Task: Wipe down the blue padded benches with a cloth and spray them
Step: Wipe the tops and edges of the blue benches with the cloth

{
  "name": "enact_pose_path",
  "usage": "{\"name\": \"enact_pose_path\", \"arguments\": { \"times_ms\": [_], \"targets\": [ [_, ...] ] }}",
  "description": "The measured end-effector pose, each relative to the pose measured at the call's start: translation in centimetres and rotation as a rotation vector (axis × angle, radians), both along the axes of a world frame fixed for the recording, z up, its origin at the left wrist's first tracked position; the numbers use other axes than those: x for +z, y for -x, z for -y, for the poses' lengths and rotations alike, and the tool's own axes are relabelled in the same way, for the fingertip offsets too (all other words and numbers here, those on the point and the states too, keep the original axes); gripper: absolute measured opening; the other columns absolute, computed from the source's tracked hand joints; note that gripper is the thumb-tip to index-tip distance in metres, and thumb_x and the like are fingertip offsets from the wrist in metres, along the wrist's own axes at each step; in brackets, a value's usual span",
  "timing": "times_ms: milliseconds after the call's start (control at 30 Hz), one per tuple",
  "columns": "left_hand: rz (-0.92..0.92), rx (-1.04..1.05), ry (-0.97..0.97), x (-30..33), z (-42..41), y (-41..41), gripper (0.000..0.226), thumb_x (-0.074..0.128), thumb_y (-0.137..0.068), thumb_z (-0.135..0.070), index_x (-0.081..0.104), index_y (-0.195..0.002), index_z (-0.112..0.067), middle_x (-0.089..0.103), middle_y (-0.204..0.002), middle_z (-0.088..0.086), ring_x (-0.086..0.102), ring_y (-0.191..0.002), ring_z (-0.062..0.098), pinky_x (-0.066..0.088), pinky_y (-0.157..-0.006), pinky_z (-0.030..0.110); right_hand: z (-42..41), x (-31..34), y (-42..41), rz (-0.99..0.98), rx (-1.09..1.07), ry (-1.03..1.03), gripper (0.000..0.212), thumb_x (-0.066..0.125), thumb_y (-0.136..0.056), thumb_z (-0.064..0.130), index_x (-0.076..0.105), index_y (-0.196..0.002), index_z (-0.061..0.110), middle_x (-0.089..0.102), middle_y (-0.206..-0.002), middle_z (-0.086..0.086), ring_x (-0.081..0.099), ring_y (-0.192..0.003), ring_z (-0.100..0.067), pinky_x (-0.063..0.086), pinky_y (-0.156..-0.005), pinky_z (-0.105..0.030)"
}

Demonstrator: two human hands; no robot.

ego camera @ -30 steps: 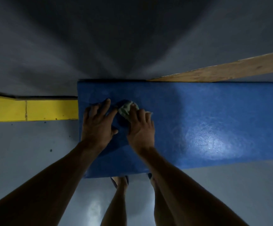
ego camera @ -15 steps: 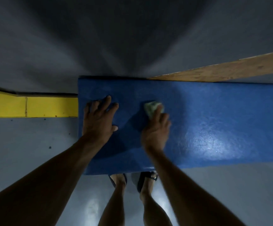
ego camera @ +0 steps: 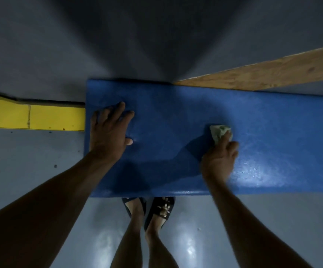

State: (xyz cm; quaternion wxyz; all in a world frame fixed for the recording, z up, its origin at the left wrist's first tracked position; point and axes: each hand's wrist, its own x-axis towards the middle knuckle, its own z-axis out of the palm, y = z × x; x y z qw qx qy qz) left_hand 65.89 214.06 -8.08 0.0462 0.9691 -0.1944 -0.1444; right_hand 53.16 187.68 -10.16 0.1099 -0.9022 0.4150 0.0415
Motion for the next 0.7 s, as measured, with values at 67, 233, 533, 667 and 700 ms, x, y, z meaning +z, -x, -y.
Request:
{"name": "enact_pose_path", "arguments": {
  "times_ms": [67, 233, 533, 667, 700],
  "targets": [
    [0.009, 0.008, 0.008, 0.0, 0.0, 0.2, 0.086, 0.087, -0.064, -0.039, 0.048, -0.139, -0.023, 0.034, -0.157, 0.004, 0.035, -0.133, 0.034, 0.026, -0.112, 0.054, -5.0, -0.2, -0.4, 0.039, 0.091, -0.069, 0.071, 0.044, -0.084, 0.01, 0.024, -0.152, 0.007, 0.042, -0.131, -0.026, 0.045, -0.111, -0.046, 0.045, -0.093, -0.051],
    [0.025, -0.017, -0.033, 0.9, 0.0, 0.7, 0.083, 0.082, -0.07, -0.044, 0.044, -0.142, -0.025, 0.03, -0.158, 0.003, 0.034, -0.134, 0.035, 0.018, -0.115, 0.053, -10.6, 0.8, 2.6, 0.083, 0.759, -0.16, 0.067, 0.058, -0.086, 0.018, 0.035, -0.148, 0.008, 0.051, -0.12, -0.015, 0.051, -0.102, -0.035, 0.052, -0.079, -0.042],
    [0.084, 0.025, 0.02, 2.0, -2.1, 6.0, 0.056, 0.075, -0.079, -0.036, 0.055, -0.131, -0.026, 0.047, -0.146, 0.0, 0.047, -0.122, 0.033, 0.029, -0.107, 0.048, 5.9, 0.6, 6.6, 0.014, 0.248, 0.005, 0.065, 0.051, -0.09, 0.013, 0.031, -0.151, 0.015, 0.045, -0.12, -0.021, 0.046, -0.102, -0.041, 0.047, -0.083, -0.05],
    [0.122, 0.093, 0.055, 1.7, -2.4, 9.6, 0.044, 0.065, -0.087, -0.025, 0.057, -0.13, -0.026, 0.05, -0.142, -0.001, 0.051, -0.118, 0.032, 0.035, -0.101, 0.047, -2.6, -0.1, 5.4, 0.067, 0.103, -0.041, 0.067, 0.048, -0.084, 0.008, 0.034, -0.149, 0.003, 0.048, -0.123, -0.029, 0.05, -0.101, -0.048, 0.048, -0.086, -0.052],
    [0.134, 0.081, 0.061, 1.6, -2.4, 10.3, 0.043, 0.063, -0.088, -0.022, 0.058, -0.131, -0.025, 0.051, -0.142, 0.0, 0.052, -0.119, 0.032, 0.036, -0.1, 0.047, -5.6, 0.1, 5.3, 0.08, 0.183, -0.084, 0.069, 0.053, -0.081, 0.009, 0.035, -0.147, 0.003, 0.05, -0.122, -0.027, 0.051, -0.1, -0.047, 0.049, -0.084, -0.049]
  ]
}}
